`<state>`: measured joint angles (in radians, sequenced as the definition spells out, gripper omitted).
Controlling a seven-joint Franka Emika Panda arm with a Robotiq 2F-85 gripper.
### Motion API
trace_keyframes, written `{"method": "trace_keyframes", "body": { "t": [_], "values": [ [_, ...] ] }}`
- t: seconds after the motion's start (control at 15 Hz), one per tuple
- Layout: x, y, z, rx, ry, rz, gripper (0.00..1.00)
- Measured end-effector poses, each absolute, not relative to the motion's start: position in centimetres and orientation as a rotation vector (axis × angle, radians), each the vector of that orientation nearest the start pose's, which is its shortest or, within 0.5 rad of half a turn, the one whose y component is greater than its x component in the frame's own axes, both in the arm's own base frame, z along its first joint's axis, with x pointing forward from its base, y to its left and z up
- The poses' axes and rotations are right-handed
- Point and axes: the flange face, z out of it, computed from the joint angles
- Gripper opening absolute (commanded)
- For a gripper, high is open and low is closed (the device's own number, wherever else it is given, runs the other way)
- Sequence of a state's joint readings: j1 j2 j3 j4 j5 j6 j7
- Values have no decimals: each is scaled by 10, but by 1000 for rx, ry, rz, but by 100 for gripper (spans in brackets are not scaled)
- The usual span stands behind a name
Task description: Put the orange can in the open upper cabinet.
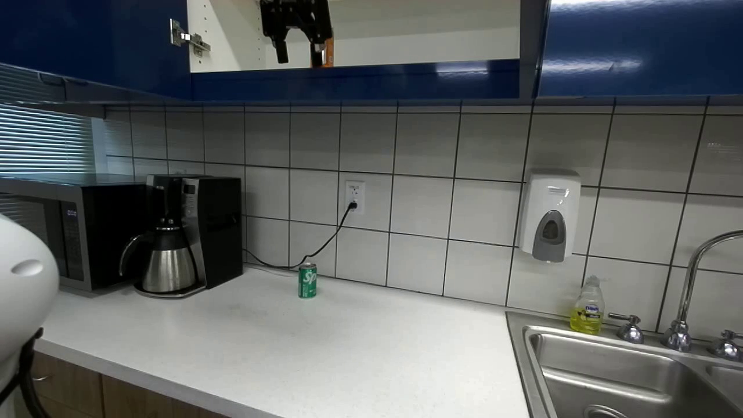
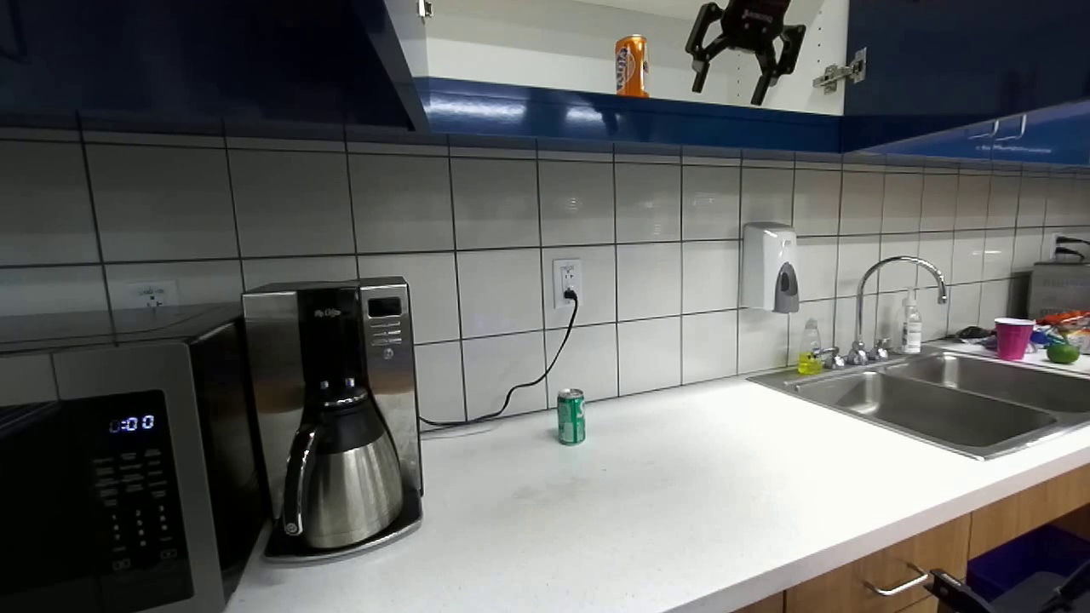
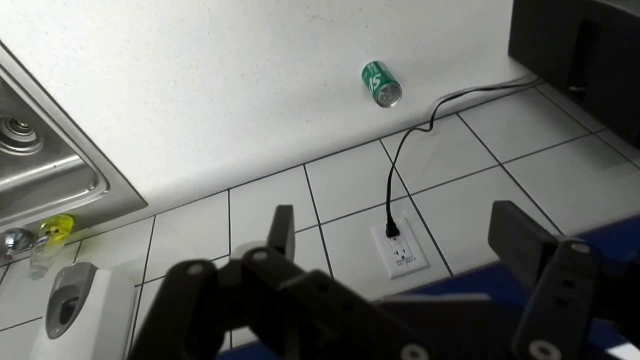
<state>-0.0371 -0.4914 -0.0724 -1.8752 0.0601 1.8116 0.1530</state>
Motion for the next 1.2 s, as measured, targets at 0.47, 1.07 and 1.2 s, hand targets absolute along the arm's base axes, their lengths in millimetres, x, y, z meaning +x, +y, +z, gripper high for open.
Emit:
{"method": "trace_keyframes", "body": {
  "t": [0.47, 1.07, 1.2],
  "values": [
    [373, -50, 657, -2991, 199, -482, 100],
    [354, -40, 564, -3011, 47, -305, 100],
    [352, -40, 565, -3011, 45, -311, 100]
  ]
}}
